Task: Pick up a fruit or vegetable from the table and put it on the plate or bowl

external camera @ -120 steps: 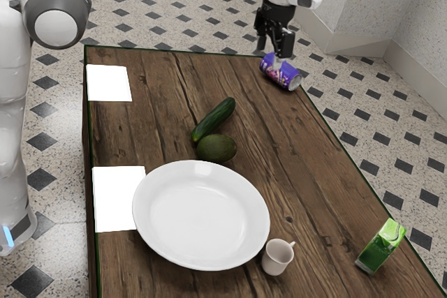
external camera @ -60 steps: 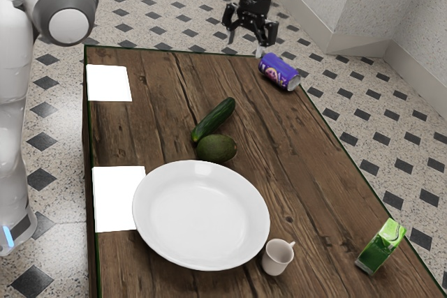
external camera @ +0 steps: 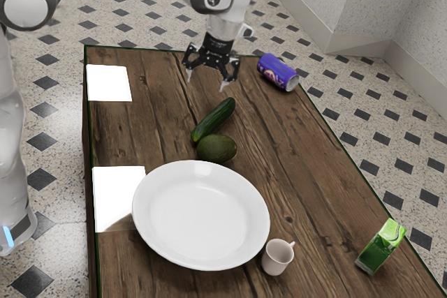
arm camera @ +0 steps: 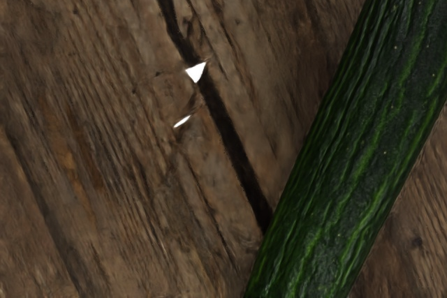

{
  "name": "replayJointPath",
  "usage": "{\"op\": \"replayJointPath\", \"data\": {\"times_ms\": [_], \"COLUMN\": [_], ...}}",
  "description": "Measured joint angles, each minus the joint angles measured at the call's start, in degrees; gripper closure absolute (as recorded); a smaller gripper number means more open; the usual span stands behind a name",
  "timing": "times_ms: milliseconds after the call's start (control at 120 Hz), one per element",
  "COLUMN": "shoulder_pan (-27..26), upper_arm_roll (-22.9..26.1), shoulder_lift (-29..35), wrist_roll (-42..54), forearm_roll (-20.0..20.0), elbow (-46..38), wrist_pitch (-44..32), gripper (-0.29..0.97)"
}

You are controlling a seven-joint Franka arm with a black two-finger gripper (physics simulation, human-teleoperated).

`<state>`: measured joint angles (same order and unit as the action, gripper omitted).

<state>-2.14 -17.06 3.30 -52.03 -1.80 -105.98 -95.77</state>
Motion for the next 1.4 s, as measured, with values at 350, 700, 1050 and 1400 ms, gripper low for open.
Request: {"op": "replayJointPath", "data": {"times_ms": [350, 700, 1050, 1400], "shoulder_pan": [-2.69, -3.75, -5.05, -3.2], "upper_arm_roll": [0.12, 0.38, 0.09, 0.11], "shoulder_lift": [1.22, 0.85, -0.48, -6.53], "wrist_roll": [-7.51, -5.02, -2.13, 0.5], "forearm_roll": [2.23, 3.59, 4.29, 3.69], "elbow": [-4.02, -4.98, -8.06, -4.47], "wrist_pitch": [-6.11, -8.51, -11.44, -12.74], "gripper": [0.0, 0.01, 0.01, 0.0]}}
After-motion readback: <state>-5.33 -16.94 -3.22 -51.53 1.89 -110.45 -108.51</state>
